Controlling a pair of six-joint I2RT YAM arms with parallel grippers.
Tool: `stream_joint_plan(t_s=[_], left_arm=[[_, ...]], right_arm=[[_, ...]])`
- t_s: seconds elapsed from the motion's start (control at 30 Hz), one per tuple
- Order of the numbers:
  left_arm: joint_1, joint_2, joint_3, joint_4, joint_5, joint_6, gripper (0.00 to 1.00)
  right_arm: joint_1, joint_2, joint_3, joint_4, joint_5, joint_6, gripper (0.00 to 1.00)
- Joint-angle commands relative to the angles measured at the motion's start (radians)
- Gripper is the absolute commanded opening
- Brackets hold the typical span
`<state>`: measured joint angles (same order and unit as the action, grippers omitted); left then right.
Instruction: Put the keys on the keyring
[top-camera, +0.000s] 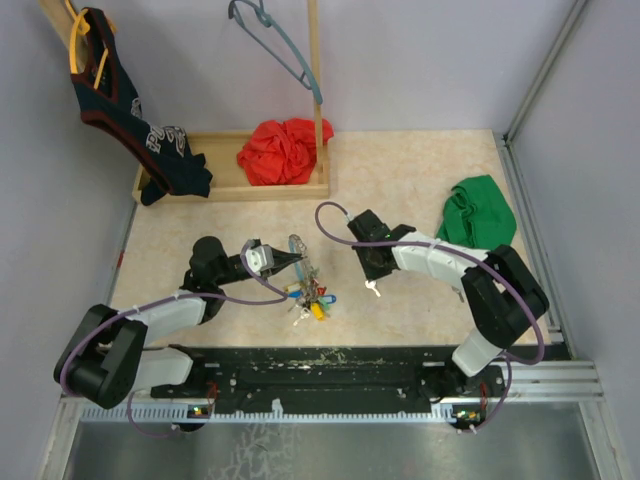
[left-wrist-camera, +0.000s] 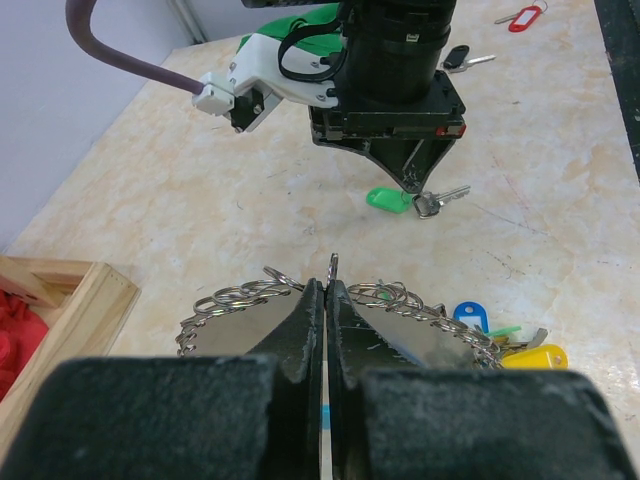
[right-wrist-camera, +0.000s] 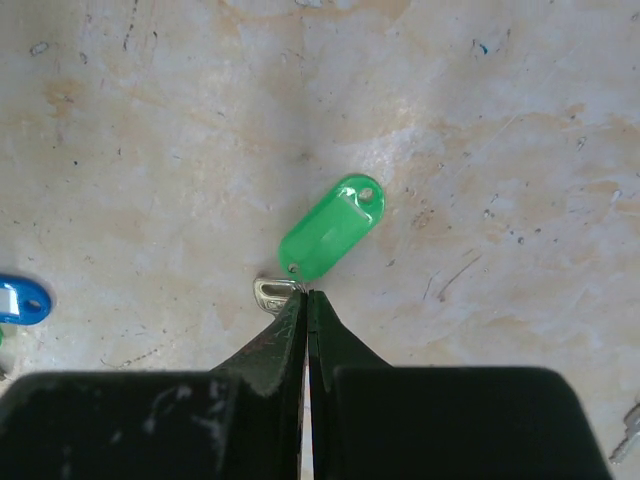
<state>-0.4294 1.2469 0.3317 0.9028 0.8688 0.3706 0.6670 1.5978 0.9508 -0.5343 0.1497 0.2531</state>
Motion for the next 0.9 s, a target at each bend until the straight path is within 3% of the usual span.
stream_joint_plan(t_s=[0.0, 0.57, 0.87], left_arm=[[0.007, -0.007, -0.005, 0.067, 0.022, -0.007, 0.0], [0.008, -0.001, -0.003, 0.071, 0.025, -0.009, 0.0], [0.008, -0.003, -0.003, 0.07, 0.025, -0.009, 0.0]], right_arm=[[0.044, 0.01, 0.076, -0.05, 0.112, -0.023, 0.0], [0.092, 0.082, 0.123, -0.076, 0.132, -0.025, 0.0], [0.095, 0.088, 0.129, -0.064, 0.085, -0.019, 0.07]])
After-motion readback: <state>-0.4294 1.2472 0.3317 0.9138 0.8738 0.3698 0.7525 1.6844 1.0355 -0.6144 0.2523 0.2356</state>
